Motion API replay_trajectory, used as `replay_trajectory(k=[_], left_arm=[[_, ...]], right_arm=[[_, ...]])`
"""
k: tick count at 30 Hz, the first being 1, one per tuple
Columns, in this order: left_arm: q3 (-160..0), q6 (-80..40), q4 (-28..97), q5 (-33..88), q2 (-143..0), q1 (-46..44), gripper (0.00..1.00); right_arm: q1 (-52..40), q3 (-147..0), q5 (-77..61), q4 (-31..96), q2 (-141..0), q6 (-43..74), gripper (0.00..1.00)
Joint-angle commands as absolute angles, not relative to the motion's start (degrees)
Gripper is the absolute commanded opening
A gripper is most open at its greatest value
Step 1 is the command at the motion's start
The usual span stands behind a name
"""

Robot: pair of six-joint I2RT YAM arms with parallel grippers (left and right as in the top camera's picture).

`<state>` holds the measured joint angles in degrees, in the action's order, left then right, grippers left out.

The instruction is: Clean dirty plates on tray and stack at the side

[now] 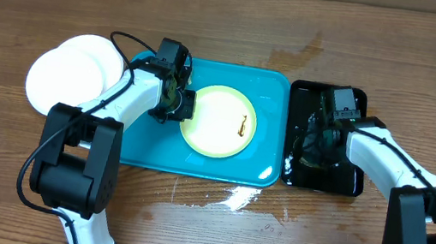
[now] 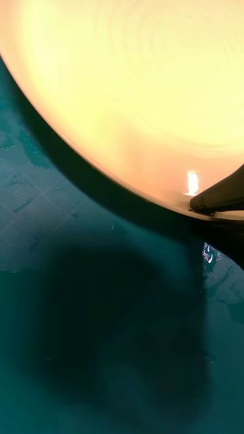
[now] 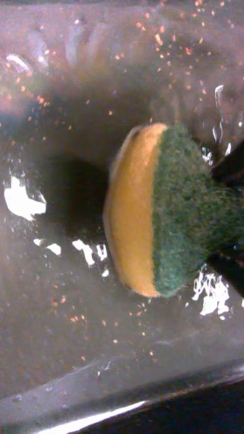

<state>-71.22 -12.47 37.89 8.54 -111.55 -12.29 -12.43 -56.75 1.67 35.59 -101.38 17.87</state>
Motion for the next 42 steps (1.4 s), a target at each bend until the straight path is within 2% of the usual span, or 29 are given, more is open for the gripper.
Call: replay_trajectory(k=[1, 5, 15, 23, 36, 42], left_arm=[[-69.78, -12.88, 37.82, 7.49, -112.4, -12.4, 0.08], [-69.78, -12.91, 37.71, 7.49, -112.4, -12.36, 0.04], [-69.84, -16.73, 35.77, 6.63, -112.4, -11.68, 0.04], [-69.91, -20.82, 36.07, 6.48, -112.36, -9.67, 0.04], [-69.91, -19.68, 39.29, 5.15, -112.36, -7.79, 0.04], [-69.91, -14.96, 39.7, 5.93, -112.36, -7.94, 0.04]], right_arm=[[-12.67, -56.97, 1.98, 36.18, -101.97, 17.61, 0.04], [-12.58, -60.93, 1.26, 39.2, -100.75, 17.47, 0.04], [-12.51, -68.05, 1.26, 48.36, -96.86, 16.25, 0.04], [-12.51, -68.93, 1.21, 50.06, -93.27, 16.25, 0.04], [-12.51, -69.52, 1.21, 51.77, -92.66, 16.14, 0.04], [-12.53, -71.81, 1.19, 55.57, -92.64, 15.53, 0.04]])
